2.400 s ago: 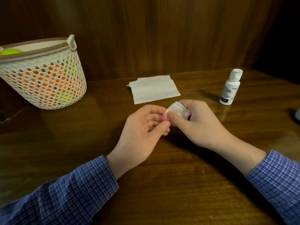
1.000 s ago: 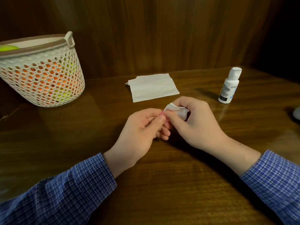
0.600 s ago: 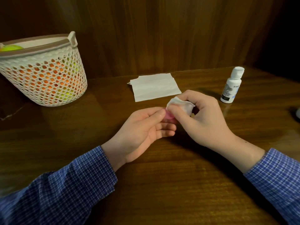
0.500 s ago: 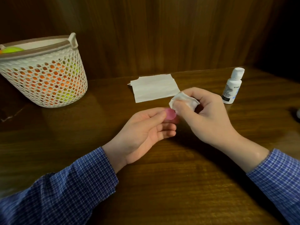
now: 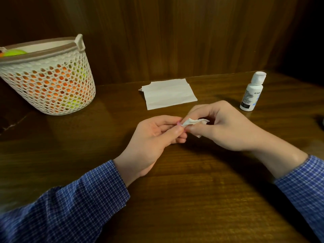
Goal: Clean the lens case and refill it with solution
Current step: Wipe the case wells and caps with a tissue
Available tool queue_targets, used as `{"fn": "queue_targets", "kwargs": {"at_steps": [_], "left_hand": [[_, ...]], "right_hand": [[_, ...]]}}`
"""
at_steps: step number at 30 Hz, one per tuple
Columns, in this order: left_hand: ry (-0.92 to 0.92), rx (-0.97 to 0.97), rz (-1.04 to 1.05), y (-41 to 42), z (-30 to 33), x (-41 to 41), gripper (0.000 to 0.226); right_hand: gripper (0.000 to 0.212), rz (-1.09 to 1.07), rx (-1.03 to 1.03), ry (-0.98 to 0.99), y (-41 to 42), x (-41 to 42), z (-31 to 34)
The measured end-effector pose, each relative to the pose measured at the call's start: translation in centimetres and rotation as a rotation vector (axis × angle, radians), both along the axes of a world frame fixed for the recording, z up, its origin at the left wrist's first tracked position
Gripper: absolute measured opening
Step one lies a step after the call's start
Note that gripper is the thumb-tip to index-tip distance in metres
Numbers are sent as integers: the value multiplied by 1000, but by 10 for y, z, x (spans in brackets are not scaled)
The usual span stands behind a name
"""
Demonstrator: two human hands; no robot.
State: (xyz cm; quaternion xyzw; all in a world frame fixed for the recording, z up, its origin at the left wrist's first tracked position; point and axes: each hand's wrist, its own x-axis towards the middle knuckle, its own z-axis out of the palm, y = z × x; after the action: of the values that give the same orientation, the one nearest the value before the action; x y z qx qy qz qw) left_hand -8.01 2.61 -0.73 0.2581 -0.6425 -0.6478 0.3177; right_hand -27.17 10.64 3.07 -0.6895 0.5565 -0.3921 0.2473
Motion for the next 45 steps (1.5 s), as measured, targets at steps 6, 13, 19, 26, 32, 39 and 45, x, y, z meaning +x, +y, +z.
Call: {"fn": "queue_targets", "kwargs": {"at_steps": [6, 13, 19, 26, 32, 39, 45], "left_hand": [[-40, -113, -93, 5, 3, -1, 30], [-339, -567, -80, 18, -5, -1, 40], [-520, -836, -67, 25, -1, 0, 39], [-521, -816, 22, 25, -5, 3, 36], [-503, -746, 33, 25, -3, 0, 31], [-558, -772, 31, 24, -6, -7, 30], [-580, -758, 65, 25, -7, -5, 43]], "right_hand": [[10, 131, 239, -213, -1, -23, 10], [8, -385, 328, -549, -19, -28, -8], [20, -536, 325, -424, -27, -27, -18], [32, -578, 73, -11, -30, -30, -31], [25, -487, 182, 287, -43, -25, -39], [50, -455, 136, 464, -50, -20, -44], [31, -433, 111, 412, -53, -17, -43]]}}
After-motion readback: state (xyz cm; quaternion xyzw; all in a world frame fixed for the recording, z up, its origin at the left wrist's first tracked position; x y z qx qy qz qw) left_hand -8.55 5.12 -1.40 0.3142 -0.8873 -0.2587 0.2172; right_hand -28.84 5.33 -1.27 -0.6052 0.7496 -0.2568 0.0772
